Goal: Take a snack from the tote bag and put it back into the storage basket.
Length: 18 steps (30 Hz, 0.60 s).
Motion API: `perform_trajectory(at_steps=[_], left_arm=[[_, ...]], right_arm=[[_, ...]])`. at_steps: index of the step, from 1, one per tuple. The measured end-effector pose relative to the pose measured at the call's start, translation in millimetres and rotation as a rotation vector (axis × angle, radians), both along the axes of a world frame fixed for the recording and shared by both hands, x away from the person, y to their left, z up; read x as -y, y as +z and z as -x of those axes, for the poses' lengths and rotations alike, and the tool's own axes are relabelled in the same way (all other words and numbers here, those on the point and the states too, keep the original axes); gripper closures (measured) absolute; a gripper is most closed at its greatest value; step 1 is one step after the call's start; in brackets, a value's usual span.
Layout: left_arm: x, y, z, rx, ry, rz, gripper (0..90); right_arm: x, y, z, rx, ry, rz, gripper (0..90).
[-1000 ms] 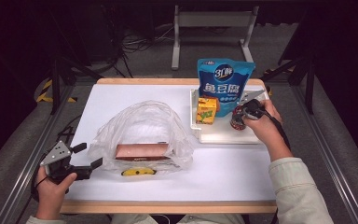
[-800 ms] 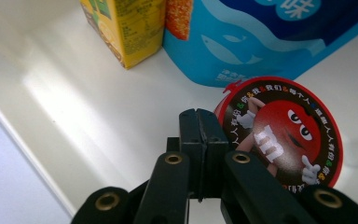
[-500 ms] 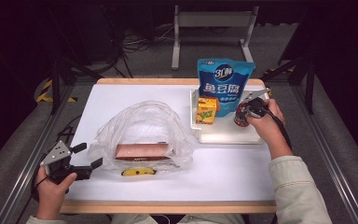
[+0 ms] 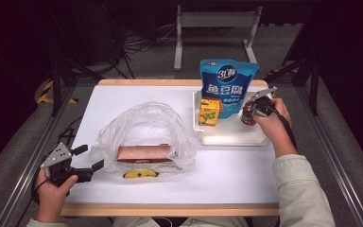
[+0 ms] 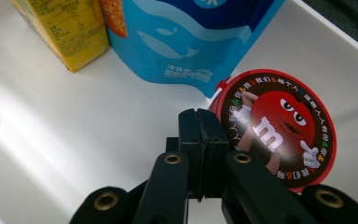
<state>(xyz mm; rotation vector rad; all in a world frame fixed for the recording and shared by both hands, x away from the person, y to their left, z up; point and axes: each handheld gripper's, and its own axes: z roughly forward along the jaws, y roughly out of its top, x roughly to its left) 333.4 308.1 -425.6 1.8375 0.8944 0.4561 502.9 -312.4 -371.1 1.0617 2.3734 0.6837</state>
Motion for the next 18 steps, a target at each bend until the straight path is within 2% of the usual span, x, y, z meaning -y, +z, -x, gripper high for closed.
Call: perform_trajectory(at_steps=[12,18], left_arm=[[-0.1,-0.1,-0.1,0.0,0.0,-0.001,10.3],[0.0,0.0,0.0,0.001,0.0,0.0,10.4]], right_arm=[[2.8,-0.1,-3.0,0.008,-0.021,0.009,86.9],[0.1,7.1,2.9,0.03,-0.001,-0.029,81.2]])
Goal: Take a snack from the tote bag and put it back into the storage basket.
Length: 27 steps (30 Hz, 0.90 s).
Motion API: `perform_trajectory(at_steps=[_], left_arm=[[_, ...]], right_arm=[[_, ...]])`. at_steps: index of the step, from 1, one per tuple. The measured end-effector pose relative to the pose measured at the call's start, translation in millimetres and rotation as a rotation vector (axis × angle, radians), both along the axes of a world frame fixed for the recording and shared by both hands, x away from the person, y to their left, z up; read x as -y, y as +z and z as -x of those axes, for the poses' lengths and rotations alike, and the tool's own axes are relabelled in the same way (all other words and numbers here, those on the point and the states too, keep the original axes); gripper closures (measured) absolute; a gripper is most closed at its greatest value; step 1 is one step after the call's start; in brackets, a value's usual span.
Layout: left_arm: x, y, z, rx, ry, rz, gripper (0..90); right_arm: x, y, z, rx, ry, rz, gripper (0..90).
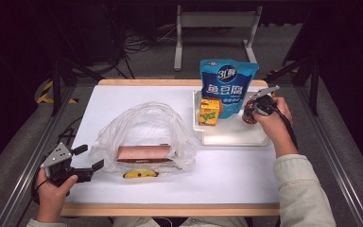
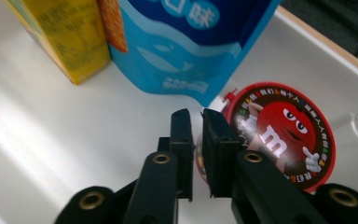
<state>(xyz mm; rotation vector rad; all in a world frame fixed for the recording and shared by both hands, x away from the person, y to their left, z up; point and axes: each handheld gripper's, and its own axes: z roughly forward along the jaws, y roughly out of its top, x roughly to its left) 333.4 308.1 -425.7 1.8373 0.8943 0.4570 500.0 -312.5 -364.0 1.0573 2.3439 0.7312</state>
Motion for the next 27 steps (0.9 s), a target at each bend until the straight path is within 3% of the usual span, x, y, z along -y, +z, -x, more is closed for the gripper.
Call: perform_trajectory(at_steps=[10,18,27], left_arm=[[0.2,0.6,-0.7,0.004,-0.002,0.001,10.3],[2.0,1.3,-2.9,0.003,-0.009,0.005,10.4],[1.5,1.9,-2.0,0.006,-0.007,0.005,10.3]], right_arm=[[-9.1,22.9,16.2,0.048,0.044,-0.113,60.6],[-25.0,35.9,27.5,0.109,0.077,-0.227,34.8],[-45.8,50.5,39.0,0.139,0.152,-0.287,32.8]])
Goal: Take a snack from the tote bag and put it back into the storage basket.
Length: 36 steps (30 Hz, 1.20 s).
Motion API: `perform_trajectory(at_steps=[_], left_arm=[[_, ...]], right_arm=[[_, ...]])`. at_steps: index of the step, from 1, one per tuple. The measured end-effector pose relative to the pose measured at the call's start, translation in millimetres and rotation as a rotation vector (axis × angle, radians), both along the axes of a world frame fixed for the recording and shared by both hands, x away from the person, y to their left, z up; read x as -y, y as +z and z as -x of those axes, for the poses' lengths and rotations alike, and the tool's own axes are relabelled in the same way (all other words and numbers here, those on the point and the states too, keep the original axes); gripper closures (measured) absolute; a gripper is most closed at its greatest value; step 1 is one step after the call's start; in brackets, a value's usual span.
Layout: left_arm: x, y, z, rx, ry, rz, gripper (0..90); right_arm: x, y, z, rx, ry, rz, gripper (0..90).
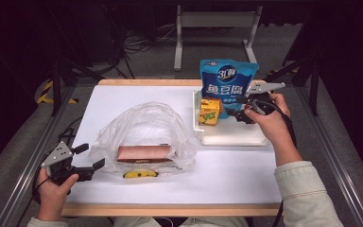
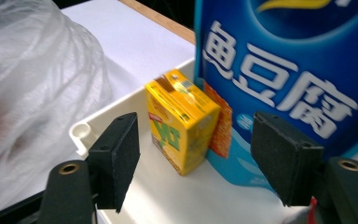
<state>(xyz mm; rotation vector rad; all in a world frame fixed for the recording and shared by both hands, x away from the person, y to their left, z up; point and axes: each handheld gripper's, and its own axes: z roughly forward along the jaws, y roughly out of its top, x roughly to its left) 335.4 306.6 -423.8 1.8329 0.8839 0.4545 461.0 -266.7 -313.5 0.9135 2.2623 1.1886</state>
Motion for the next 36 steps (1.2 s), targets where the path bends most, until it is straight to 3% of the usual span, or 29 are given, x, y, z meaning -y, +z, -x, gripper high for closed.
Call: perform_trajectory(at_steps=[10,15,30,36], left_arm=[[-1.5,0.5,0.3,0.007,0.005,0.002,10.3],[-1.5,-0.2,0.1,0.005,0.008,0.008,10.0],[-1.6,0.2,0.8,0.012,0.01,0.004,9.9],[-3.2,0.8,7.4,0.018,0.02,-0.022,9.9]], right_arm=[[-29.5,15.0,11.6,0.029,0.092,-0.047,28.7],[-42.9,19.9,16.5,0.014,0.132,-0.094,28.0],[-82.4,26.6,32.3,0.03,0.229,-0.095,26.8],[-98.8,25.6,36.5,0.038,0.265,-0.075,26.9]])
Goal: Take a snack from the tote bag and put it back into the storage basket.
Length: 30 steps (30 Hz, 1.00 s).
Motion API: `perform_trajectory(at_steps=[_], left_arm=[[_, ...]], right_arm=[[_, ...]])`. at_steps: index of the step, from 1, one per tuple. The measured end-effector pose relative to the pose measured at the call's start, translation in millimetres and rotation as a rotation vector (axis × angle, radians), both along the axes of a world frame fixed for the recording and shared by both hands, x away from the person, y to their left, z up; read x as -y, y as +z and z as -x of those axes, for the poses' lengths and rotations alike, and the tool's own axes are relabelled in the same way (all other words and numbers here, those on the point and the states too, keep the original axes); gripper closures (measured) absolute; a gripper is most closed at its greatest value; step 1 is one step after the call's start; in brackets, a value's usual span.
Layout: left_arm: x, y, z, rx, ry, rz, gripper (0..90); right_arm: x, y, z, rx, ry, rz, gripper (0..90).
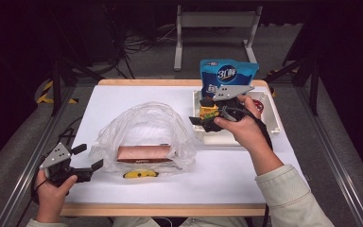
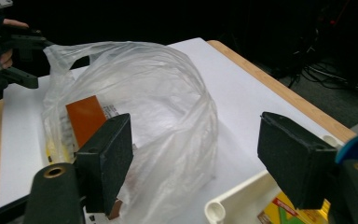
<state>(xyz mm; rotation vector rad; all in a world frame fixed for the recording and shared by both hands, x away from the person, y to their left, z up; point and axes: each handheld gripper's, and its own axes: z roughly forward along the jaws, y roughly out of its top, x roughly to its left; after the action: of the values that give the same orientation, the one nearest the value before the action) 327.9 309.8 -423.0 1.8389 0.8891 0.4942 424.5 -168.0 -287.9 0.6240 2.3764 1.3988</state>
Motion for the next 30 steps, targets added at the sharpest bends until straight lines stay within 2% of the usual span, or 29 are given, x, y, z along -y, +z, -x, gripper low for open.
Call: perform_trajectory(at_steps=[9,18,30], left_arm=[[-6.9,0.5,11.6,0.005,0.017,0.003,9.8],[-6.5,-0.2,10.4,0.002,0.013,0.009,9.7],[-7.3,0.1,9.3,0.004,0.012,0.013,9.8]], right_arm=[[-28.3,-0.3,3.4,-0.008,0.064,-0.003,26.9],[-53.5,-1.8,6.3,-0.011,0.112,-0.001,26.1],[-100.7,-8.6,7.4,-0.017,0.191,0.004,26.0]])
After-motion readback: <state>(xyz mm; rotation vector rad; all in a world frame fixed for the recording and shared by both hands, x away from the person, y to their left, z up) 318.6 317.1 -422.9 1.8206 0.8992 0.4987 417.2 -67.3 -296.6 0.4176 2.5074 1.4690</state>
